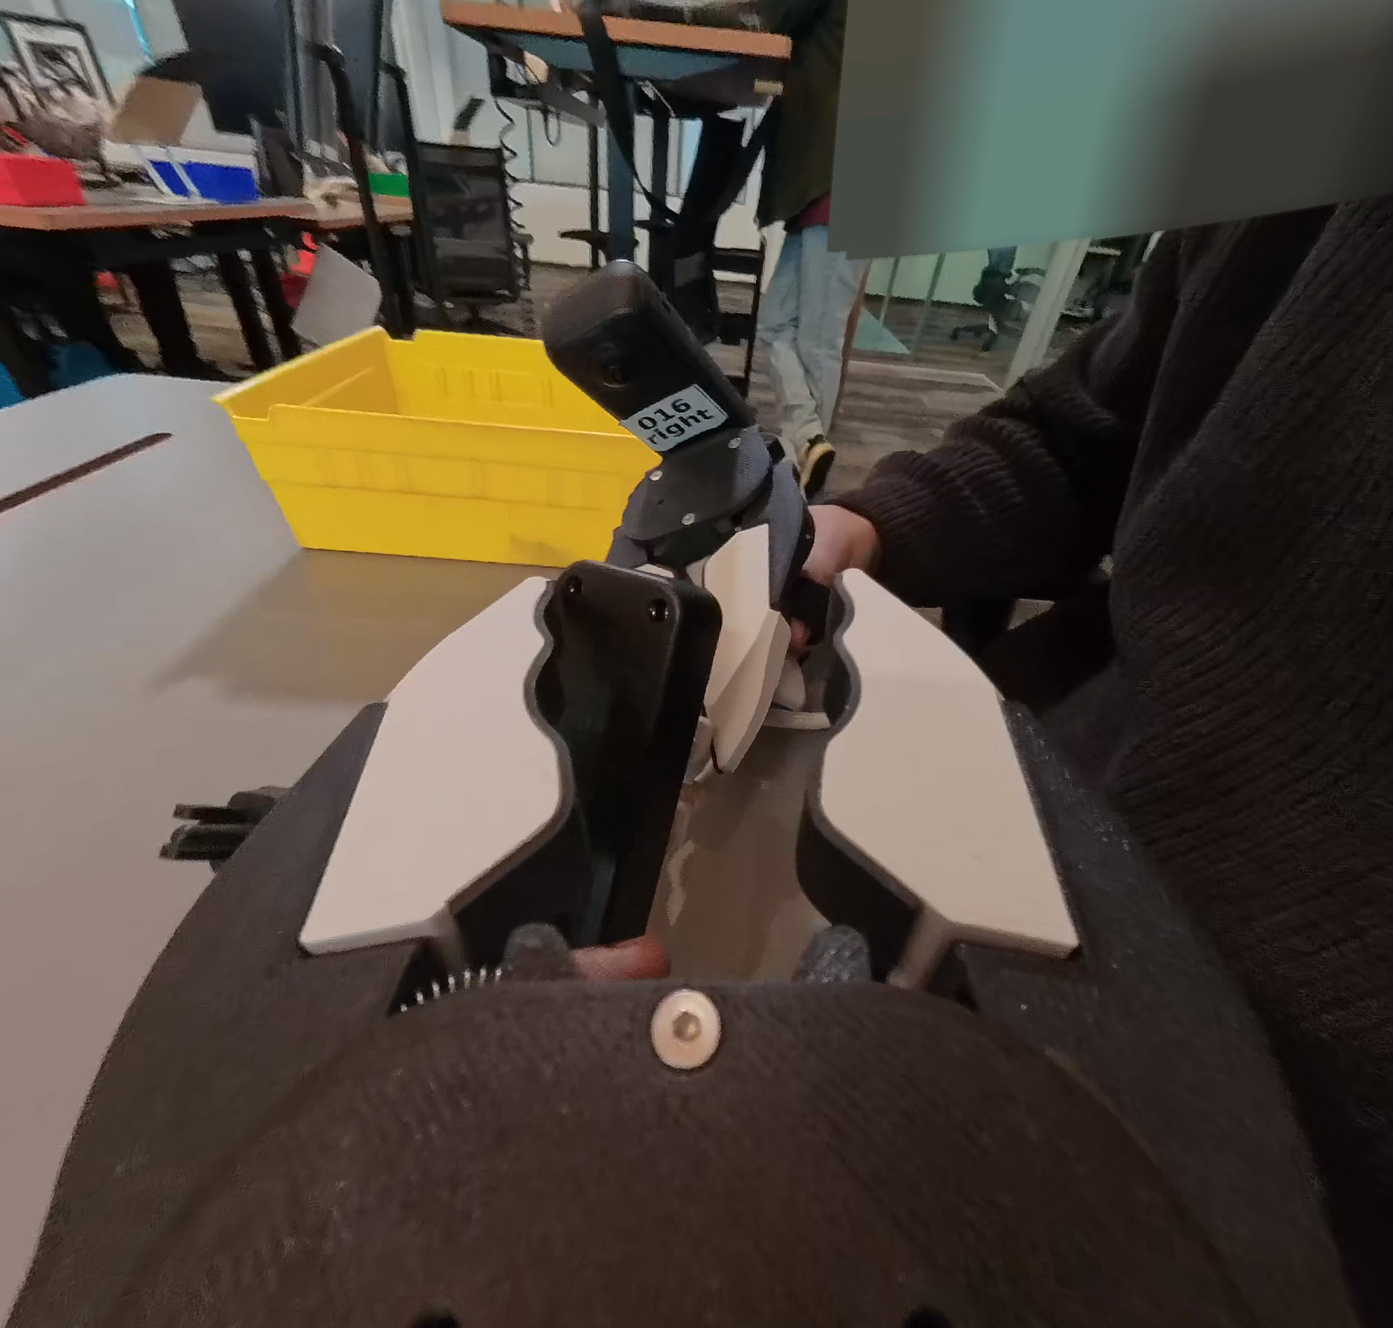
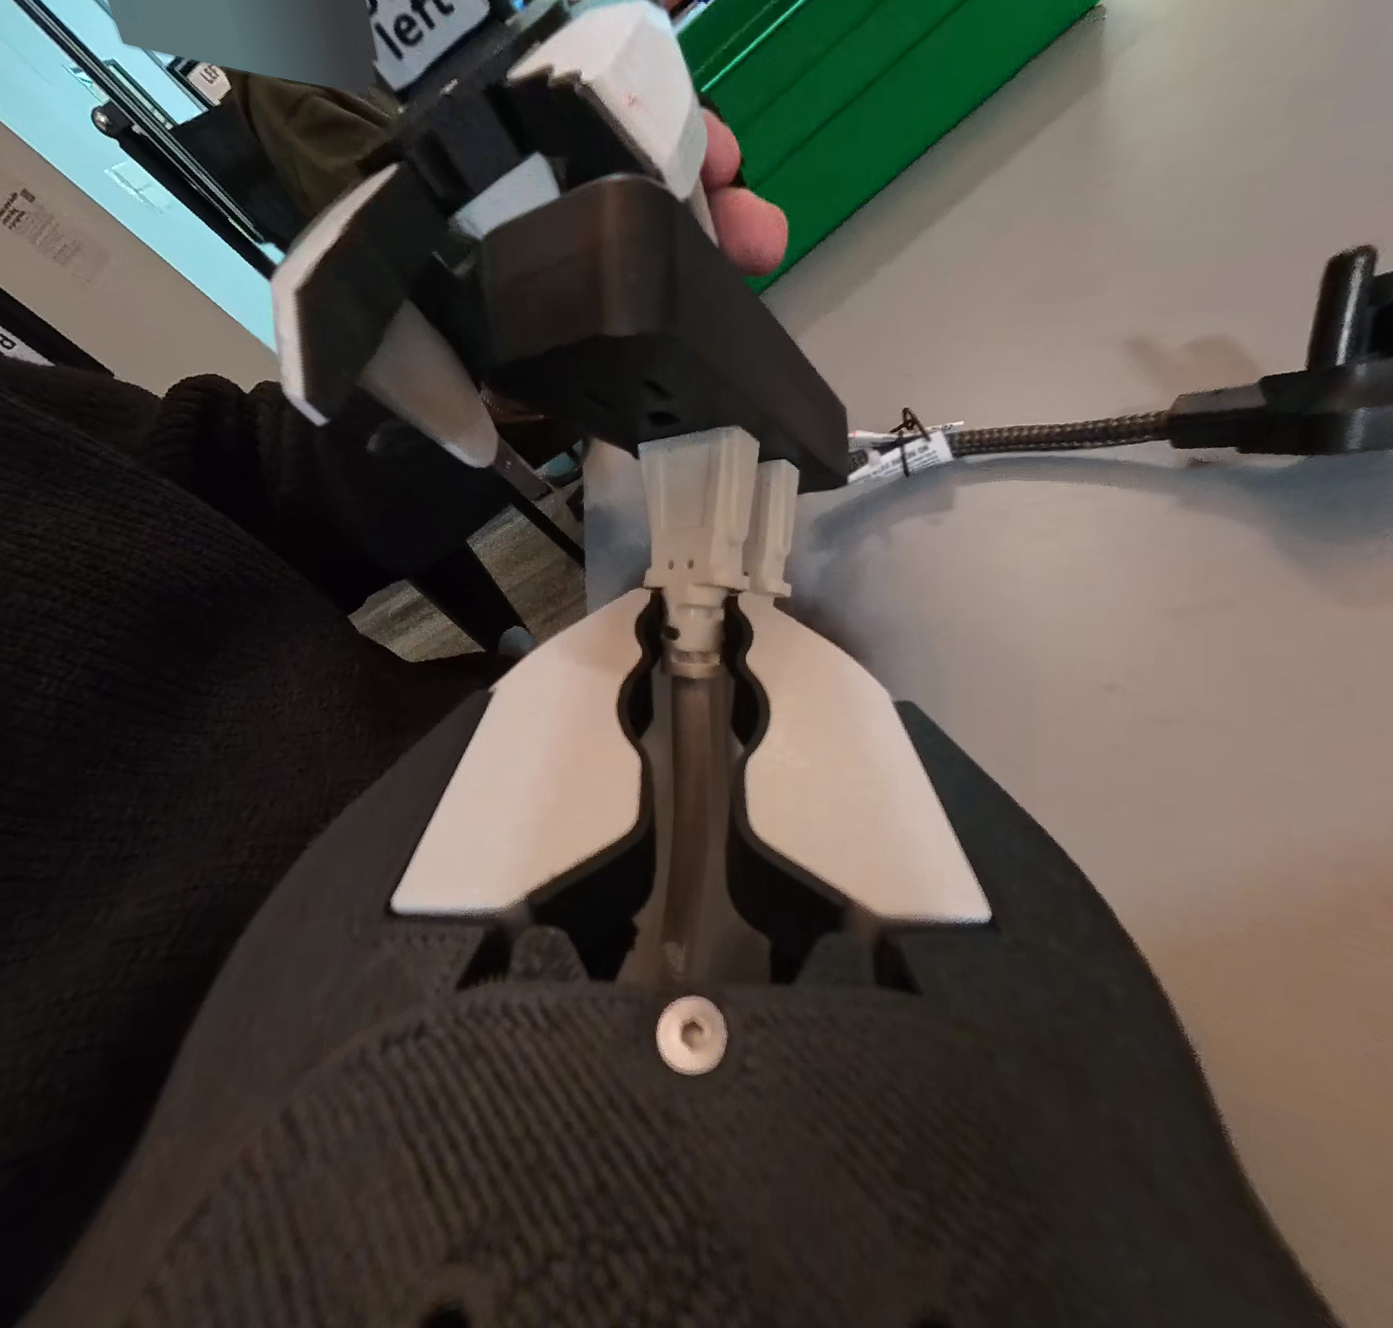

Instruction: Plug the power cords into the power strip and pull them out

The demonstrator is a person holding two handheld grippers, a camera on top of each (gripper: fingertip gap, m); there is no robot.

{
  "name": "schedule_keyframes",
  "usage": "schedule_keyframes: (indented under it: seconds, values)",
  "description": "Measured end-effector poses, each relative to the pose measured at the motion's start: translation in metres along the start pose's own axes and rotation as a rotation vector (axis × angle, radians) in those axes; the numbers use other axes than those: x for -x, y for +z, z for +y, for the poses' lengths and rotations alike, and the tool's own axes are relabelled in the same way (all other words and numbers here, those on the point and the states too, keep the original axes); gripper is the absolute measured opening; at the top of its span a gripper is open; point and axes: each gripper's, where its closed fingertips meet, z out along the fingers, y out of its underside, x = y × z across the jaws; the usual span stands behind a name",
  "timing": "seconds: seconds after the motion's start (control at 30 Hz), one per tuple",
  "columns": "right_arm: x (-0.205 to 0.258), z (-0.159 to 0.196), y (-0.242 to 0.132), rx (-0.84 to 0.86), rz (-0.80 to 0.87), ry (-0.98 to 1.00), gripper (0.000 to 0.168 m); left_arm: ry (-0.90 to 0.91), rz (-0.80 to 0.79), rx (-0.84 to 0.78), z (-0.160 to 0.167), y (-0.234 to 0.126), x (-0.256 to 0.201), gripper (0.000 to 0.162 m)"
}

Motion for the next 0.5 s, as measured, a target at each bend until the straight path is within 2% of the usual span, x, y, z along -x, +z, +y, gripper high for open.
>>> schedule_keyframes:
  seconds: [0.03, 0.17, 0.27, 0.33, 0.4, 0.47, 0.5]
  values:
    - [0.003, 0.000, 0.000, 0.011, -0.006, -0.007, 0.016, -0.012, 0.023, 0.022, -0.001, 0.001, -0.003, 0.079]
    - [0.009, 0.006, 0.006, 0.093, 0.052, -0.081, 0.016, 0.029, -0.022, 0.190, 0.013, 0.014, -0.003, 0.146]
    - [0.009, 0.010, 0.011, 0.132, 0.129, -0.139, 0.016, 0.115, -0.043, 0.248, 0.019, 0.029, -0.012, 0.146]
    - [0.009, 0.010, 0.012, 0.122, 0.147, -0.134, 0.016, 0.211, -0.151, 0.279, 0.021, 0.037, -0.002, 0.144]
    - [0.006, 0.008, 0.010, 0.097, 0.156, -0.096, 0.016, 0.354, -0.301, 0.331, 0.022, 0.036, 0.015, 0.134]
    - [-0.001, 0.000, 0.003, 0.027, 0.164, -0.013, 0.016, 0.390, -0.369, 0.313, 0.014, 0.037, 0.016, 0.122]
    - [-0.005, -0.006, -0.001, -0.017, 0.170, 0.031, 0.016, 0.403, -0.396, 0.299, 0.011, 0.038, 0.015, 0.110]
